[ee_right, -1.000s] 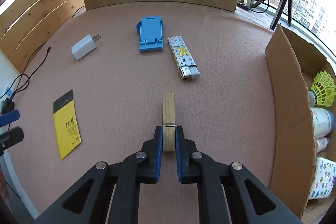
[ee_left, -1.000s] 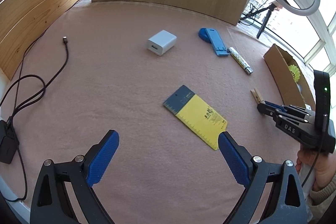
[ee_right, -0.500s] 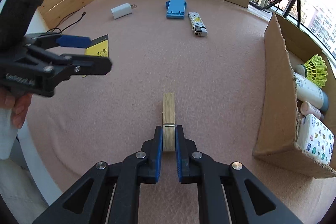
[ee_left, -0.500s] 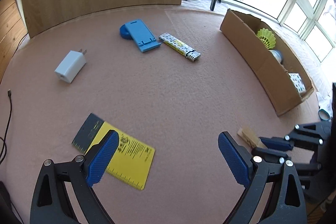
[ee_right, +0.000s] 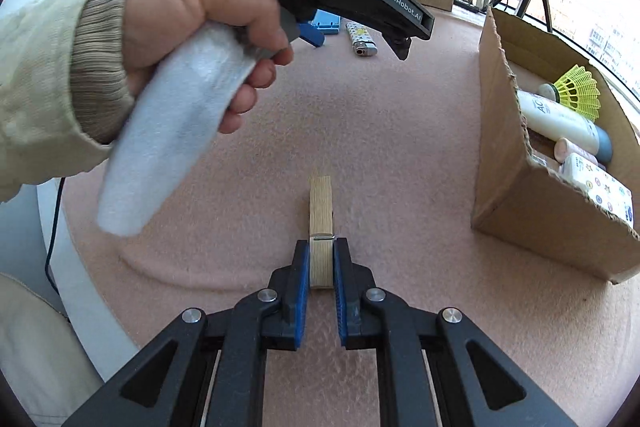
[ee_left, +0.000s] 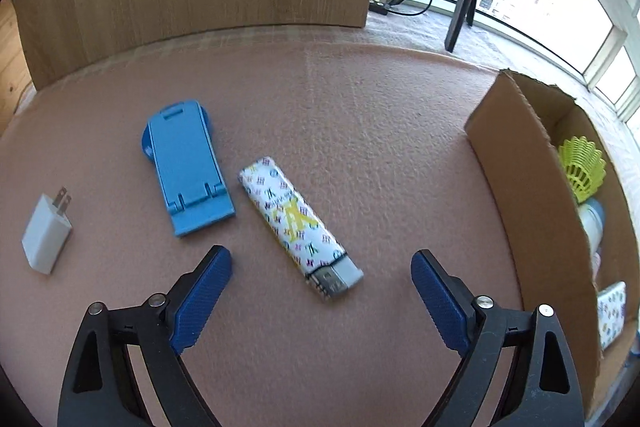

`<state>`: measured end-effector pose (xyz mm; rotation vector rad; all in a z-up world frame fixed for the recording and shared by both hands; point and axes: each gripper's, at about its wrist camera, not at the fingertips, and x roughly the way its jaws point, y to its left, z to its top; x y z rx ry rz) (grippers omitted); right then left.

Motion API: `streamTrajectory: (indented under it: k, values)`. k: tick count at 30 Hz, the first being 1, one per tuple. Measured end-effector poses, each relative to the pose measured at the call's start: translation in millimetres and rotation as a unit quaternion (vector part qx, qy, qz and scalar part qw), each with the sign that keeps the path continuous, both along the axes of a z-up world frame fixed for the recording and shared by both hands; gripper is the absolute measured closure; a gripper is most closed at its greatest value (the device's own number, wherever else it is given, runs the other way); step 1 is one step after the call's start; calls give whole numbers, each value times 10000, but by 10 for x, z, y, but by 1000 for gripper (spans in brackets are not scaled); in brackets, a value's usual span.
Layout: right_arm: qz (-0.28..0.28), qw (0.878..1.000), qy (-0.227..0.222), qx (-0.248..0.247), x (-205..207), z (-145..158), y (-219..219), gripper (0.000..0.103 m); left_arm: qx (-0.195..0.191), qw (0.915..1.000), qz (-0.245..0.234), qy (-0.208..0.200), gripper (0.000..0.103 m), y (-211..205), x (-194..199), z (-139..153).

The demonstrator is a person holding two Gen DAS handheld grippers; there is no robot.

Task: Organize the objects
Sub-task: 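Hold the clothespin in the right gripper while the left gripper grasps the patterned lighter, then carry the clothespin and lighter in both grippers over the cardboard box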

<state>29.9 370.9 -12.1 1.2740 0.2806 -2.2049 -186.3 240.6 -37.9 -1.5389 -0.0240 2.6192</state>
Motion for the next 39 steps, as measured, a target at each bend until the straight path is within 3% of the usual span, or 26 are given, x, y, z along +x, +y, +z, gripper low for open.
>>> streamTrajectory:
  k: [1, 3, 5, 7, 12, 17, 25, 32, 39]
  values:
    - [-13, 10000, 4, -5, 7, 1, 0, 92, -179, 9998, -7, 72, 22, 27, -17, -5]
    - [-16, 10000, 21, 18, 14, 4, -7, 92, -132, 9997, -62, 186, 37, 33, -26, 17]
    - [-11, 10000, 34, 27, 19, 8, -8, 92, -36, 9997, -125, 218, 66, 3, -9, 46]
    - [-15, 10000, 35, 28, 23, 9, -6, 92, 68, 9995, -218, 235, 78, -59, 44, 59]
    - [-40, 9999, 57, 104, 16, 11, -34, 92, 392, 9977, -514, 220, 79, -239, 293, 66]
    - [-169, 9997, 96, 170, -21, 15, -85, 93, 530, 9968, -595, 113, 78, -538, 888, 104]
    - [-458, 9988, 135, 109, -201, 34, -211, 93, 318, 9991, -293, -43, 78, -915, 1717, 249]
    - [-577, 9979, 293, 80, -316, 164, -395, 93, 388, 9985, -80, 370, 78, -1112, 1828, 661]
    - [-736, 9940, 786, -197, -403, 672, -526, 93, 531, 9941, -114, 940, 78, -1254, 1869, 1239]
